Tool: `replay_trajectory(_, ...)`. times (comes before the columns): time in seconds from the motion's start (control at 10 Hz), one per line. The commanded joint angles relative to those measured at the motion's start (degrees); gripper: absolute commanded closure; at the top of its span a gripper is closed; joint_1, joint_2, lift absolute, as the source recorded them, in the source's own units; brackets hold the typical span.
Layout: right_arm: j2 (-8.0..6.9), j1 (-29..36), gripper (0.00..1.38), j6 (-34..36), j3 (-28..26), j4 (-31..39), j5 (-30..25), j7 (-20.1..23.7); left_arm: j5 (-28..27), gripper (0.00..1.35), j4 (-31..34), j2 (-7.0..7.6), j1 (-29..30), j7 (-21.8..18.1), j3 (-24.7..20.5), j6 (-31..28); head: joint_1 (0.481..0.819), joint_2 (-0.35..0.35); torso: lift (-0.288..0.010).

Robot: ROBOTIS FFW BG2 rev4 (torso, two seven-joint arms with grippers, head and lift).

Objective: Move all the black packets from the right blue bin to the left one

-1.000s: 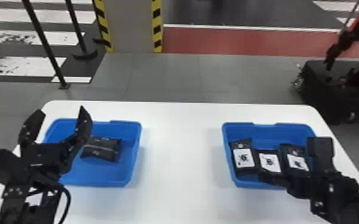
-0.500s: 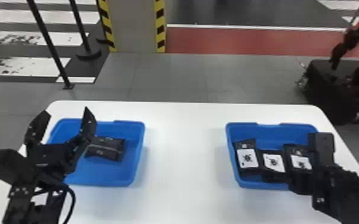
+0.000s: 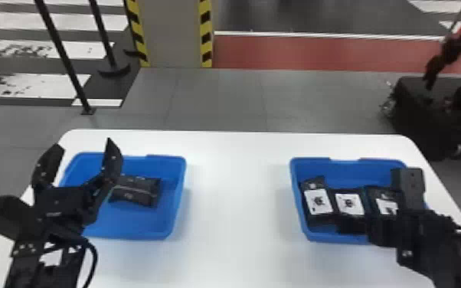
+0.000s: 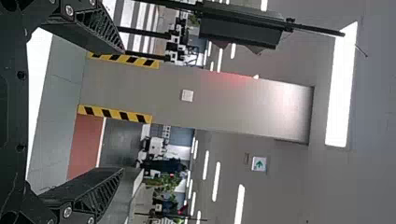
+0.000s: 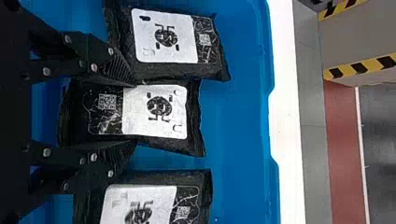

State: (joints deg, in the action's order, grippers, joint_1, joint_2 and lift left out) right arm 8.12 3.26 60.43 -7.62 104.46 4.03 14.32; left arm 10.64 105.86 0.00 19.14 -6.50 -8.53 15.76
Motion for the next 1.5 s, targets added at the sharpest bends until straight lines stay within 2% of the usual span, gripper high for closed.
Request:
replay_trajectory(0.0,-0.12,1.38,1.16,-1.52,-0.20,1.92,0.36,-0.17,0.52,0.13,-0.33,-0.15,0.12,0.00,0.09,0.56,0.695,0.010,-0.110)
replay_trajectory(0.2,-0.12,4.33,1.16,-2.78,-0.20,5.58,2.38,-1.31,0.70,0.14,-0.61,-0.15,-0.02,0.00,0.09,0.84,0.695,0.013,-0.110)
replay_trajectory(0.4,-0.12,8.69,1.16,-3.48,-0.29,12.19,5.90,-2.28,0.96,0.14,-0.89,-0.15,-0.02,0.00,0.09,1.40,0.695,0.025,-0.110)
replay_trajectory(0.7,-0.12,16.57,1.16,-4.47,-0.29,29.20,6.34,-4.57,1.67,0.14,-1.17,-0.15,-0.16,0.00,0.53,1.82,0.695,0.051,-0.110)
replay_trajectory(0.9,-0.04,17.83,1.16,-11.08,-0.29,31.59,7.22,-4.83,1.93,0.14,-1.17,-0.15,-0.16,0.00,0.71,1.82,0.695,0.056,-0.110)
replay_trajectory(1.0,0.23,15.58,1.16,-16.84,-0.29,28.08,7.39,0.44,3.86,0.14,-1.17,-0.15,-0.30,-0.35,1.50,0.70,0.695,0.060,-0.110)
replay_trajectory(1.1,0.58,11.08,1.16,-22.61,0.15,22.59,6.25,7.65,7.55,0.14,-1.03,-0.15,-1.00,-2.29,2.56,-2.82,0.695,0.074,-0.110)
replay_trajectory(1.2,0.67,7.29,1.16,-25.28,1.21,19.50,3.70,12.13,11.69,0.14,-1.03,-0.15,-1.99,-4.57,4.14,-7.04,0.695,0.080,-0.110)
replay_trajectory(1.4,2.34,0.68,1.16,-27.53,5.95,12.47,3.70,18.99,17.40,0.14,-1.03,0.00,-6.35,-12.66,4.49,-18.57,0.695,0.058,-0.110)
